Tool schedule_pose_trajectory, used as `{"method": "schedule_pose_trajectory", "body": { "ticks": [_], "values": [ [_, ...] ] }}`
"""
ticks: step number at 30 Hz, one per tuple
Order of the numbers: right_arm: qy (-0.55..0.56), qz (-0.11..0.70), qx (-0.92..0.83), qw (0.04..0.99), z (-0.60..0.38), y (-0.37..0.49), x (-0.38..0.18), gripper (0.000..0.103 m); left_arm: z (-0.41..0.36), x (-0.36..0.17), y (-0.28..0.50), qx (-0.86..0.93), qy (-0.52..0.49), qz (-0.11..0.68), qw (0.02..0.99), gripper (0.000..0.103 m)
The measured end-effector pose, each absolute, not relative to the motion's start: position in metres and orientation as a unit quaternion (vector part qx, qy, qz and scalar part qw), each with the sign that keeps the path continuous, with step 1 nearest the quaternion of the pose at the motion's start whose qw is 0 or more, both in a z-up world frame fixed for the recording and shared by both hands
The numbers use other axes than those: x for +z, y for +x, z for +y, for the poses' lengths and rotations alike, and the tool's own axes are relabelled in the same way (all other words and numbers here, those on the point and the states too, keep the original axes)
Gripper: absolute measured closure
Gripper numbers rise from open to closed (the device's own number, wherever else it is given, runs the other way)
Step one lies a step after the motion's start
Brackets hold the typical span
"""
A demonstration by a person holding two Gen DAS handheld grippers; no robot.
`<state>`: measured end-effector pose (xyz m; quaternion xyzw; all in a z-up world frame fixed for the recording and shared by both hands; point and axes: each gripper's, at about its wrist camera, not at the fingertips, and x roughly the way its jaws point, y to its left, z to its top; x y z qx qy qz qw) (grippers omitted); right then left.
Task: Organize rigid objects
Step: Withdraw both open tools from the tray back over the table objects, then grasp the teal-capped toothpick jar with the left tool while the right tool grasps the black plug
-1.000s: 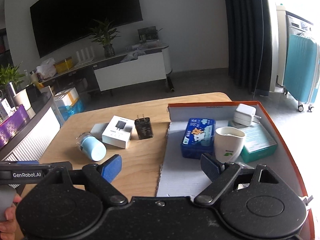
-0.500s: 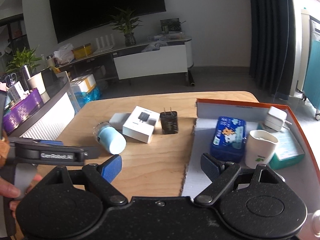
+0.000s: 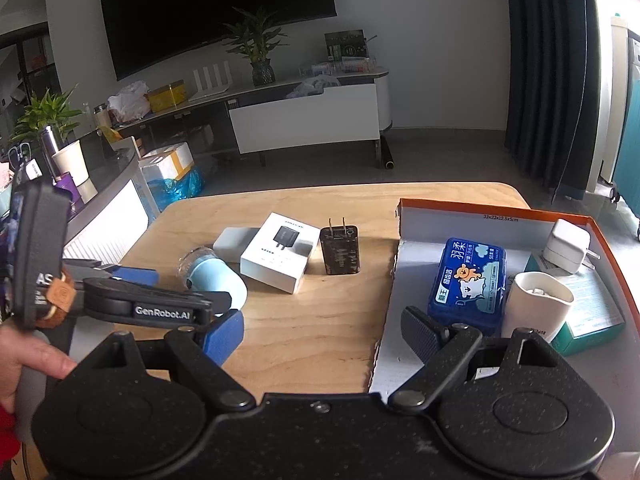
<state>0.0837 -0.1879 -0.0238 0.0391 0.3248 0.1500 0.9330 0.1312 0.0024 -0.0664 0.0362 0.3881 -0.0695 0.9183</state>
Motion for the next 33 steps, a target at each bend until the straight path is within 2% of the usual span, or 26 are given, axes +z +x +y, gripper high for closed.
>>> {"method": "schedule_pose_trajectory", "body": {
  "ticks": [5,7,9,10,20,23,26,30,32,33],
  "values": [
    [0.041,0.33,0.154,0.931,-0.187,0.095,-0.027,0.002,0.003,-0.075,0.142,-0.088,0.064,0.386,0.916,0.0],
    [0.039,0.332,0.153,0.93,-0.185,0.102,-0.029,0.002,0.003,-0.076,0.143,-0.097,0.064,0.381,0.917,0.006],
    [0.037,0.335,0.155,0.929,-0.183,0.112,-0.03,0.002,0.002,-0.078,0.143,-0.108,0.058,0.38,0.917,0.021],
    [0.038,0.336,0.155,0.928,-0.182,0.116,-0.031,0.002,0.003,-0.079,0.143,-0.112,0.051,0.383,0.916,0.025],
    [0.055,0.344,0.14,0.927,-0.17,0.172,-0.046,0.003,0.007,-0.079,0.133,-0.075,-0.003,0.376,0.923,0.026],
    [0.062,0.35,0.13,0.926,-0.17,0.189,-0.054,0.006,0.01,-0.077,0.129,-0.066,-0.022,0.374,0.925,0.026],
    [0.071,0.358,0.124,0.923,-0.171,0.205,-0.062,0.012,0.013,-0.075,0.126,-0.062,-0.037,0.372,0.926,0.026],
    [0.077,0.365,0.127,0.919,-0.168,0.218,-0.069,0.026,0.015,-0.071,0.124,-0.057,-0.05,0.368,0.927,0.026],
    [0.08,0.364,0.131,0.919,-0.166,0.221,-0.07,0.035,0.015,-0.071,0.123,-0.055,-0.053,0.366,0.927,0.026],
    [0.08,0.363,0.134,0.919,-0.165,0.221,-0.069,0.046,0.015,-0.071,0.123,-0.053,-0.054,0.366,0.927,0.026]
  ]
}}
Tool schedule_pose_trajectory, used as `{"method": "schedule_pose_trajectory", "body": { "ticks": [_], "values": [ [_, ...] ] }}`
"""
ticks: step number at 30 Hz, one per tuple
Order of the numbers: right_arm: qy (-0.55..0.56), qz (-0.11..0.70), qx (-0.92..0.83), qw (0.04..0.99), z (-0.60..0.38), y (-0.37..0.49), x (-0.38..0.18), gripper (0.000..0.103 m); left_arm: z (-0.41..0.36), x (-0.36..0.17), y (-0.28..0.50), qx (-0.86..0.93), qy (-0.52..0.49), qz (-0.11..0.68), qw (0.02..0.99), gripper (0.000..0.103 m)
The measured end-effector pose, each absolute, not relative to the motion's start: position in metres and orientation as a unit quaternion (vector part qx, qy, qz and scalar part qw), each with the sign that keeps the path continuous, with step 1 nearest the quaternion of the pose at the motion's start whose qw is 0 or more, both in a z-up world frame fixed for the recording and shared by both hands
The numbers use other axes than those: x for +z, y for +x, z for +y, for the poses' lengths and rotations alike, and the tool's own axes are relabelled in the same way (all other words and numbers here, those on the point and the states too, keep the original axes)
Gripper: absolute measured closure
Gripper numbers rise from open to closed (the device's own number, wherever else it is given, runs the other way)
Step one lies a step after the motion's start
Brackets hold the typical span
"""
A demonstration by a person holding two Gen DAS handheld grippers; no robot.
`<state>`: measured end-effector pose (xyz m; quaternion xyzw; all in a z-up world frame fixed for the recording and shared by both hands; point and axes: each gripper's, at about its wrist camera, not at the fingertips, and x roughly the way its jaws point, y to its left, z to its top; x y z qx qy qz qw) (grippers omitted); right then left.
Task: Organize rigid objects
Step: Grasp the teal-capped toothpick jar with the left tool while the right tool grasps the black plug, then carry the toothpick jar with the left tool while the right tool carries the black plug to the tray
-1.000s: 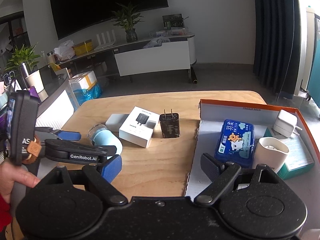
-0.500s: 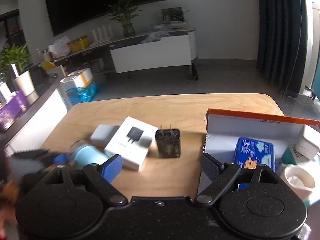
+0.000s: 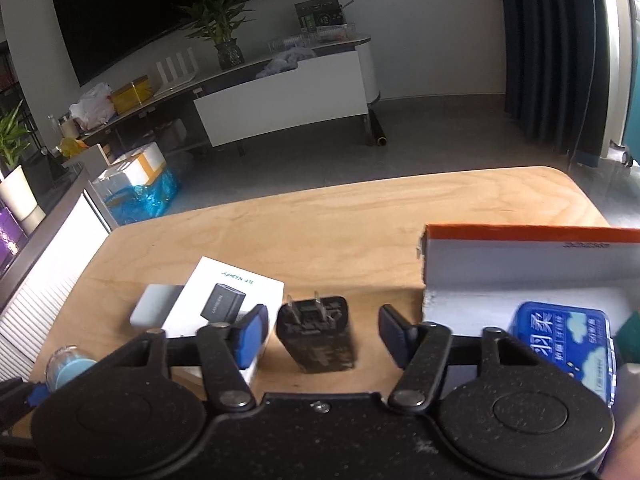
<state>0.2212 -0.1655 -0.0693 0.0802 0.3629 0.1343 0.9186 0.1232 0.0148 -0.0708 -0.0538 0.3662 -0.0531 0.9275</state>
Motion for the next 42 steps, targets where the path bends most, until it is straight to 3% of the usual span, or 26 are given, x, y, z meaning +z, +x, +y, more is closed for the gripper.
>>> {"method": "schedule_pose_trajectory", "body": {
  "ticks": [1,9,12,42],
  "values": [
    [0.078,0.362,0.136,0.919,-0.164,0.221,-0.069,0.053,0.014,-0.071,0.124,-0.053,-0.055,0.368,0.927,0.026],
    [0.051,0.361,0.15,0.919,-0.166,0.22,-0.075,0.054,0.017,-0.068,0.117,-0.043,-0.07,0.366,0.927,0.026],
    [0.043,0.361,0.142,0.921,-0.164,0.221,-0.078,0.059,0.019,-0.064,0.111,-0.033,-0.074,0.363,0.928,0.026],
    [0.024,0.286,0.172,0.942,-0.168,0.03,0.009,0.059,0.006,-0.012,0.021,0.029,-0.088,0.327,0.941,0.026]
  ]
}}
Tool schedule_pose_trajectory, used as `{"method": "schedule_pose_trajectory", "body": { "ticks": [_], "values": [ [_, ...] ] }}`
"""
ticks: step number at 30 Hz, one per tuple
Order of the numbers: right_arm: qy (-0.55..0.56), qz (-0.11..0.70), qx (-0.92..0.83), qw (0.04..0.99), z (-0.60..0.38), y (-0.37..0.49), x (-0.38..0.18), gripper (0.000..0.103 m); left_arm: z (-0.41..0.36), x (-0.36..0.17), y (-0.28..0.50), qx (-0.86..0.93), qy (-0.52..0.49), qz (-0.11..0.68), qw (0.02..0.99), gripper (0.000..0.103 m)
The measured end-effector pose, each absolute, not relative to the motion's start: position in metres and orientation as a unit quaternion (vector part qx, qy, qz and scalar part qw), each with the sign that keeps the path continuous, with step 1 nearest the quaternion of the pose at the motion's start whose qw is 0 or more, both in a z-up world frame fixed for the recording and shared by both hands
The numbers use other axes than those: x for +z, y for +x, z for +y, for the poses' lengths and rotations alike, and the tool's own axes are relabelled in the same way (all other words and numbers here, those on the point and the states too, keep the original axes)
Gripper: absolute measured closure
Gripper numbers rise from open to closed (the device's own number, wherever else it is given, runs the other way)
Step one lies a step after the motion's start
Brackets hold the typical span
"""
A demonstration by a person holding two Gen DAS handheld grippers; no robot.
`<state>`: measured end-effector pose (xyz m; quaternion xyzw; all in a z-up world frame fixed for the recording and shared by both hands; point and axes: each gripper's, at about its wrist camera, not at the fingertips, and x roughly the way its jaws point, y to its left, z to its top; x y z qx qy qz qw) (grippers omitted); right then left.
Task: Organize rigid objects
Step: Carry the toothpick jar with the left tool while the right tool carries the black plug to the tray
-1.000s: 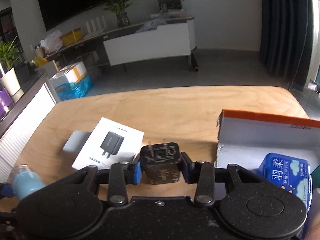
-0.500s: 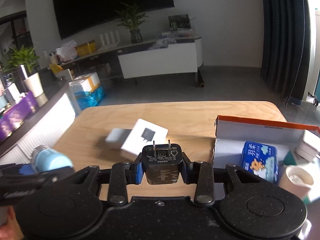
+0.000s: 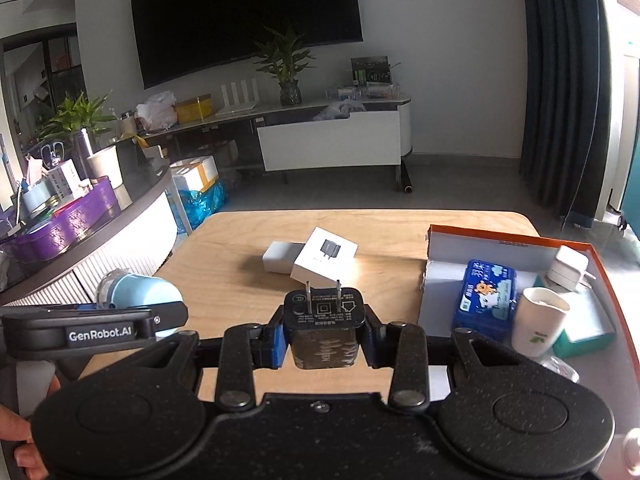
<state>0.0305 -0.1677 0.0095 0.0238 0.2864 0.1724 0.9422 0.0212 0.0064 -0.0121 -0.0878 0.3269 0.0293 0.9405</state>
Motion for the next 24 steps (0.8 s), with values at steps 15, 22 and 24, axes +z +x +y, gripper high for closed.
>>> {"method": "schedule_pose_trajectory", "body": {
  "ticks": [15,22,24],
  "values": [
    [0.02,0.26,0.156,0.953,-0.188,-0.01,0.02,0.059,-0.022,-0.006,-0.008,-0.001,-0.08,0.312,0.947,0.026],
    [0.019,0.254,0.145,0.956,-0.201,-0.02,0.021,0.059,-0.032,-0.004,-0.014,-0.01,-0.072,0.311,0.948,0.026],
    [0.021,0.252,0.145,0.957,-0.204,-0.022,0.021,0.059,-0.035,-0.004,-0.015,-0.013,-0.07,0.31,0.948,0.026]
  ]
}}
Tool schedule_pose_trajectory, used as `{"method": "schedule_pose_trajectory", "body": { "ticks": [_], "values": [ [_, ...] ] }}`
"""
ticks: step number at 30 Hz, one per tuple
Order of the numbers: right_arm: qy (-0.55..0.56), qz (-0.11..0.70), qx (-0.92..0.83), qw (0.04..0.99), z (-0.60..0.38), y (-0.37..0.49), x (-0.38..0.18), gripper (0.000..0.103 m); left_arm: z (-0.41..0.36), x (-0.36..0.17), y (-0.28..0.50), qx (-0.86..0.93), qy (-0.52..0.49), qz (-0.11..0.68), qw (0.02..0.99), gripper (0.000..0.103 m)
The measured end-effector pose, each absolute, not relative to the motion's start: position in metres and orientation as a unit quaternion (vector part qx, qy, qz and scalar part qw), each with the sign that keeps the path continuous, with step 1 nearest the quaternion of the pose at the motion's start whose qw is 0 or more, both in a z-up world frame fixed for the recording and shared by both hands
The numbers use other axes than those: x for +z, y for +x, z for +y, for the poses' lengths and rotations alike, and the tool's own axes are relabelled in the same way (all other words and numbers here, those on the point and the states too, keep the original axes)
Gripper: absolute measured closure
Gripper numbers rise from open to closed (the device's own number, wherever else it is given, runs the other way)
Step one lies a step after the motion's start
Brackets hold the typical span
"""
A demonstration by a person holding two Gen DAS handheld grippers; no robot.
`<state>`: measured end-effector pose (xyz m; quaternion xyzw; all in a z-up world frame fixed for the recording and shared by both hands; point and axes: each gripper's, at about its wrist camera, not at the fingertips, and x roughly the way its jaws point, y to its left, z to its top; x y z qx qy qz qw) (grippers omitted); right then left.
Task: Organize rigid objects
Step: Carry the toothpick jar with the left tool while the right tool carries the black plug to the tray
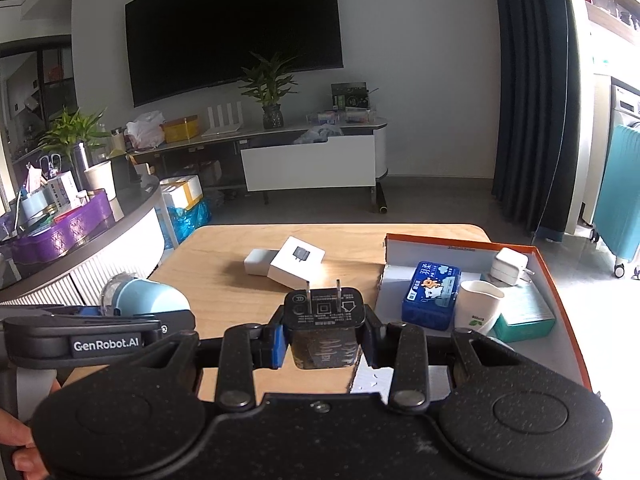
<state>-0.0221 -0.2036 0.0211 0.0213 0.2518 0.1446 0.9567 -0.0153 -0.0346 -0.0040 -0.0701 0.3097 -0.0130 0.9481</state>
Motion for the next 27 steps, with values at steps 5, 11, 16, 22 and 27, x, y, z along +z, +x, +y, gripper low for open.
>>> {"method": "schedule_pose_trajectory", "body": {
  "ticks": [5,11,16,22,27],
  "values": [
    [0.021,0.247,0.138,0.959,-0.21,-0.027,0.021,0.059,-0.041,-0.004,-0.017,-0.023,-0.07,0.311,0.947,0.026],
    [0.024,0.241,0.128,0.962,-0.219,-0.031,0.023,0.059,-0.05,-0.002,-0.021,-0.034,-0.067,0.309,0.948,0.026],
    [0.029,0.238,0.121,0.963,-0.227,-0.034,0.023,0.059,-0.057,-0.002,-0.021,-0.041,-0.067,0.309,0.948,0.026],
    [0.031,0.238,0.114,0.964,-0.234,-0.035,0.022,0.059,-0.068,-0.003,-0.018,-0.055,-0.062,0.316,0.945,0.026],
    [0.036,0.234,0.1,0.966,-0.245,-0.035,0.023,0.059,-0.078,-0.003,-0.015,-0.066,-0.058,0.318,0.944,0.026]
  ]
}}
